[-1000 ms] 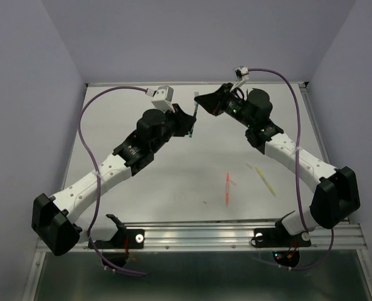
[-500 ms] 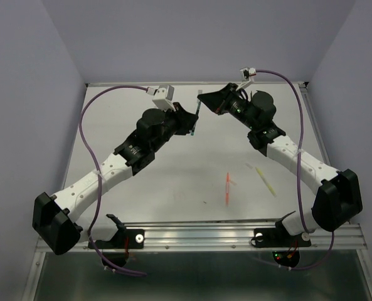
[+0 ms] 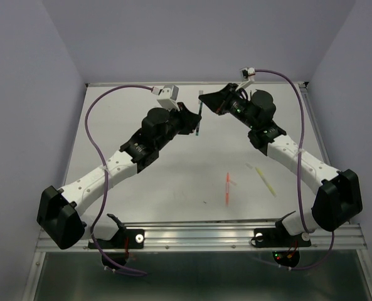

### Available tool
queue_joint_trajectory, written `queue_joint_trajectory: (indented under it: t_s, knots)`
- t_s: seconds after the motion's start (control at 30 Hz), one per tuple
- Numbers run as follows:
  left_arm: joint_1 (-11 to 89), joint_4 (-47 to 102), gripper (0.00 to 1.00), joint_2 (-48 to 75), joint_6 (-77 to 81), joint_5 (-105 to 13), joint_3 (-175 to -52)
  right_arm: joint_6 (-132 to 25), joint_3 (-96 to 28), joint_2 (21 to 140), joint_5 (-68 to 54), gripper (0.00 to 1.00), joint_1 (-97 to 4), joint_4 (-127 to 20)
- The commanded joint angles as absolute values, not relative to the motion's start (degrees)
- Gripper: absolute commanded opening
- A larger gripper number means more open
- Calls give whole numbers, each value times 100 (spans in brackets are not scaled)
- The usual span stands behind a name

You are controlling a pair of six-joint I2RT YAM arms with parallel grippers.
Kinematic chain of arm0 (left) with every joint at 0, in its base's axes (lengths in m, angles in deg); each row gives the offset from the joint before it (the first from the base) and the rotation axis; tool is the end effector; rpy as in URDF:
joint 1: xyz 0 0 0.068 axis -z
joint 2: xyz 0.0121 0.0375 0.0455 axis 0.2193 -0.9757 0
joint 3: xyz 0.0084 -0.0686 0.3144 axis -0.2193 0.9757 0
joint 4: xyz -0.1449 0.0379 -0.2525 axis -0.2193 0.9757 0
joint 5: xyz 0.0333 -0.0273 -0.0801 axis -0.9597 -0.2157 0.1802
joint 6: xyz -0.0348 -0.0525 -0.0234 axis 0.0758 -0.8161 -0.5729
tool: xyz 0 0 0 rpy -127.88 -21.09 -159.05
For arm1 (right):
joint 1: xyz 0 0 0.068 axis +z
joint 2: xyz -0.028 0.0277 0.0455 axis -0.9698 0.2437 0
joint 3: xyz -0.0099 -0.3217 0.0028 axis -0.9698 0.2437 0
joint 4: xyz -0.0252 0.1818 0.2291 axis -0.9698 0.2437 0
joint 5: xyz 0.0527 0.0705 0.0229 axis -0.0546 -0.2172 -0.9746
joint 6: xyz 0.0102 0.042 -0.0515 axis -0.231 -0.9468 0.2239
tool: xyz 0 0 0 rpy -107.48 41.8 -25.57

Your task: Insert the pens into the pen caps

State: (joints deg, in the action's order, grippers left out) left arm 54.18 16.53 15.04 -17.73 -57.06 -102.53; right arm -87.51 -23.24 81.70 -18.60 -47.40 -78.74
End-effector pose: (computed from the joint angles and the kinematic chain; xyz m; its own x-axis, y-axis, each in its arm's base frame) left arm 0.2598 -0.2267 0.4157 -0.3162 -0.4086 -0.8562 0.5415 0.6633 -0.5165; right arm 0.3305 0.1991 0.4158 -0.3926 0.4867 -0.7804 -0.6311 0.4747 0.6135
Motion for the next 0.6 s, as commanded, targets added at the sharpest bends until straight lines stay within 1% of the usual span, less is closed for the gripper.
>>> queue_joint_trajectory:
  t_s: [0.0,0.03,0.1,0.27,0.33,0.37,0.47,0.5,0.57]
  knots:
    - [5222,652,0,1721,-1760,-6405,-10480,-8227,-2537,8105,-2238,19,-4619,-7205]
    - [5222,652,0,1730,-1725,-6405,-10480,-8201,-2537,8088,-2220,25,-4619,-7170]
    - [5222,652,0,1748,-1707,-6370,-10480,-8165,-2546,8087,-2203,33,-4619,-7152]
    - [5222,652,0,1730,-1716,-6326,-10472,-8174,-2555,8096,-2185,33,-4619,-7161]
    - [5222,661,0,1721,-1707,-6308,-10489,-8165,-2563,8096,-2141,29,-4619,-7161]
    - [5222,661,0,1704,-1689,-6256,-10480,-8130,-2581,8096,-2124,29,-4619,-7161]
    - [5222,669,0,1695,-1672,-6212,-10489,-8104,-2572,8087,-2124,33,-4619,-7169]
    - [5213,669,0,1686,-1663,-6203,-10489,-8086,-2590,8087,-2141,37,-4619,-7169]
    - [5213,687,0,1677,-1628,-6176,-10498,-8042,-2616,8070,-2150,38,-4619,-7161]
